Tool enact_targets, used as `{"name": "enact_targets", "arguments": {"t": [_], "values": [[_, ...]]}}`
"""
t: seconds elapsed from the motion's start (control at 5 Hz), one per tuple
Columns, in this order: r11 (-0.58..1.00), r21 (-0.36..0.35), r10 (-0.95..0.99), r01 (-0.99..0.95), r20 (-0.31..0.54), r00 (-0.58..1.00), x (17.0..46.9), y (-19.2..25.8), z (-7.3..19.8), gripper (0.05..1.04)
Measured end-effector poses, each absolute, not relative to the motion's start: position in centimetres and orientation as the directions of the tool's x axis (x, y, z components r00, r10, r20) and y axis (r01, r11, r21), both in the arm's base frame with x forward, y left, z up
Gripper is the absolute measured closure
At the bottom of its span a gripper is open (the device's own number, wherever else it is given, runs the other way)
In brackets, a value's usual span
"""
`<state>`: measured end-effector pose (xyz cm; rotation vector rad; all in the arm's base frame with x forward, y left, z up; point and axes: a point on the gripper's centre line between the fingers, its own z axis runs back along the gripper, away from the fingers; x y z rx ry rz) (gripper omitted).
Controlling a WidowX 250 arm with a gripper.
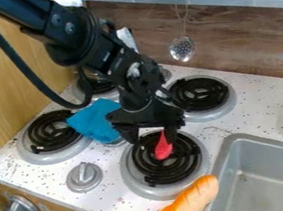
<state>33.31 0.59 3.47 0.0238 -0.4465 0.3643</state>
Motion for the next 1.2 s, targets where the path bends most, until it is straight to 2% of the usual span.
{"name": "enact_targets", "arguments": {"t": [0.2,0.6,1.2], "values": [[0.943,0.012,0.299,-0.333,0.408,0.863,31.6,1.1,2.2,0.082],[0.946,-0.026,0.303,-0.322,0.413,0.859,31.9,0.7,2.1,0.082],[0.943,-0.059,0.326,-0.327,0.364,0.872,31.6,0.0,0.7,0.082]]}}
